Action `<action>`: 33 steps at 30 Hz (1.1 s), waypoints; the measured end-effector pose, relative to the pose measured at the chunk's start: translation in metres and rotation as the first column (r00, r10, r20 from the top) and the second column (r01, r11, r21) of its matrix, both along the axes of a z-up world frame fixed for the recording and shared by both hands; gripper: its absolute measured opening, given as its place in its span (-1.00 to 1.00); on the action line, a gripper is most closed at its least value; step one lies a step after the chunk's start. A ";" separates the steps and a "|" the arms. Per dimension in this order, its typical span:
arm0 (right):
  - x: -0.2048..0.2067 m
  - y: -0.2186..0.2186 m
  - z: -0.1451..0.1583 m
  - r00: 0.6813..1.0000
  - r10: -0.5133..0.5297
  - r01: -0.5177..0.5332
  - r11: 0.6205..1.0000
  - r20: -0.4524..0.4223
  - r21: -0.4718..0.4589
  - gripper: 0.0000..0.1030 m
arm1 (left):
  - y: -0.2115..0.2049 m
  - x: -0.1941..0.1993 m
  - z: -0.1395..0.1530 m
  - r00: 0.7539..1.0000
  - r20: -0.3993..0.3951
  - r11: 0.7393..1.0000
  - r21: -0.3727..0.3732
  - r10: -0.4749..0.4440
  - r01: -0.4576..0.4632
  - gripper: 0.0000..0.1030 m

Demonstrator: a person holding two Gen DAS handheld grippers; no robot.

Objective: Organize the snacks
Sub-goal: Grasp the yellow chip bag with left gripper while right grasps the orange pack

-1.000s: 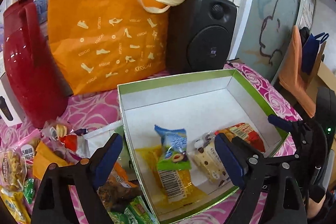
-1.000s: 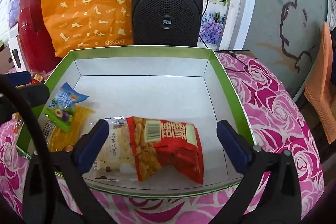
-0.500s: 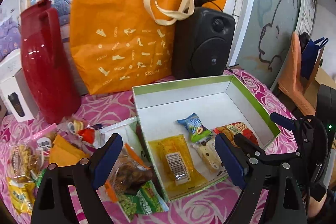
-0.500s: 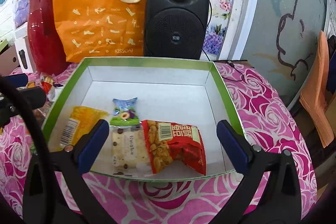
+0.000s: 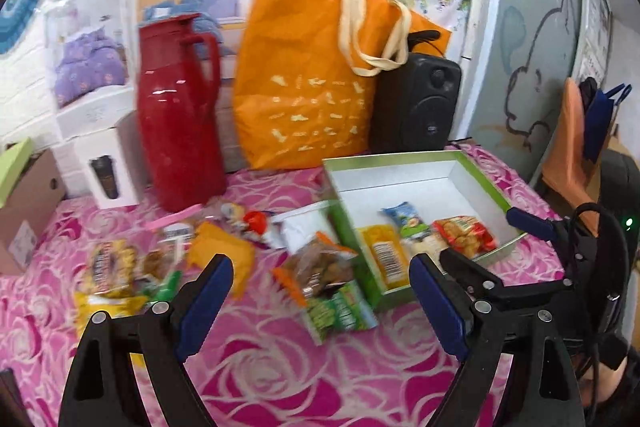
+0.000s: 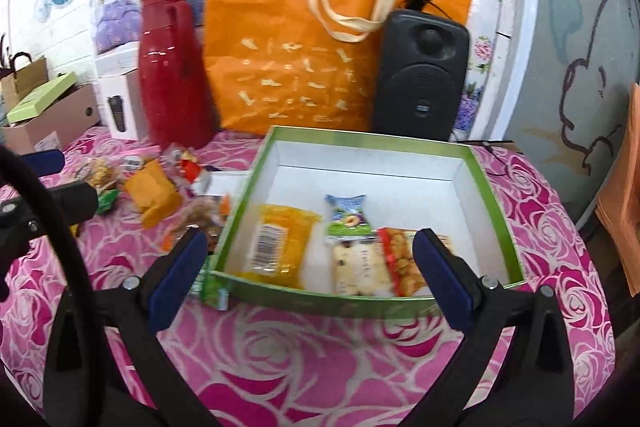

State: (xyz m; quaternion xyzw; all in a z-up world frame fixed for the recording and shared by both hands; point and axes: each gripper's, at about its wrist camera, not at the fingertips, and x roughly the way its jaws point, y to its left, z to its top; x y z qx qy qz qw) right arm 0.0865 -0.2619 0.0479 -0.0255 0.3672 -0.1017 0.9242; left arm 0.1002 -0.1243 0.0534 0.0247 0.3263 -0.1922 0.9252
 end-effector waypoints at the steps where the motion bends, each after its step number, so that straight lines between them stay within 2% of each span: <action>1: 0.001 0.007 -0.002 1.000 0.014 -0.014 1.000 -0.003 0.006 0.98 | 0.009 -0.003 -0.002 1.000 0.012 1.000 0.020 0.022 -0.022 0.78; 3: 0.005 0.025 -0.009 0.999 0.049 -0.048 0.999 -0.014 0.025 0.98 | 0.027 -0.007 -0.009 0.997 0.023 0.996 0.055 0.068 -0.069 0.78; 6: 0.011 0.046 -0.020 0.996 0.087 -0.086 0.994 -0.017 0.066 0.98 | 0.067 -0.013 -0.025 0.992 0.012 0.989 0.067 0.128 -0.128 0.78; 10: 0.026 0.076 -0.043 0.978 0.201 -0.189 0.968 -0.058 0.165 0.98 | 0.132 -0.012 -0.054 0.968 -0.037 0.966 0.086 0.248 -0.244 0.78; 14: 0.051 0.112 -0.067 0.954 0.270 -0.253 0.958 -0.132 0.134 0.99 | 0.190 -0.006 -0.079 0.930 -0.091 0.932 0.100 0.357 -0.348 0.78; 18: 0.085 0.131 -0.077 0.942 0.307 -0.288 0.947 -0.138 0.146 0.99 | 0.221 -0.004 -0.087 0.910 -0.109 0.915 0.089 0.401 -0.393 0.78; 22: 0.126 0.141 -0.087 0.930 0.334 -0.319 0.941 -0.153 0.115 0.99 | 0.234 -0.002 -0.086 0.914 -0.126 0.923 0.041 0.385 -0.383 0.78; 25: 0.159 0.138 -0.101 0.926 0.330 -0.324 0.944 -0.182 0.060 0.99 | 0.228 0.003 -0.084 0.933 -0.133 0.942 0.021 0.333 -0.334 0.78; 27: 0.173 0.132 -0.113 0.925 0.315 -0.311 0.949 -0.212 0.057 0.99 | 0.218 0.009 -0.083 0.945 -0.127 0.953 0.029 0.303 -0.302 0.78; 29: 0.182 0.122 -0.130 0.919 0.280 -0.265 0.960 -0.279 0.091 0.85 | 0.210 0.021 -0.084 0.952 -0.127 0.960 0.035 0.280 -0.277 0.78; 30: 0.178 0.121 -0.132 0.919 0.265 -0.251 0.964 -0.291 0.083 0.39 | 0.207 0.026 -0.084 0.953 -0.129 0.962 0.041 0.274 -0.271 0.78; 31: 0.172 0.122 -0.131 0.920 0.262 -0.254 0.965 -0.292 0.066 0.21 | 0.202 0.032 -0.087 0.953 -0.134 0.963 0.053 0.271 -0.266 0.78; 33: 0.158 0.123 -0.128 0.909 0.278 -0.258 0.961 -0.310 0.103 0.21 | 0.191 0.047 -0.094 0.956 -0.150 0.967 0.075 0.253 -0.244 0.78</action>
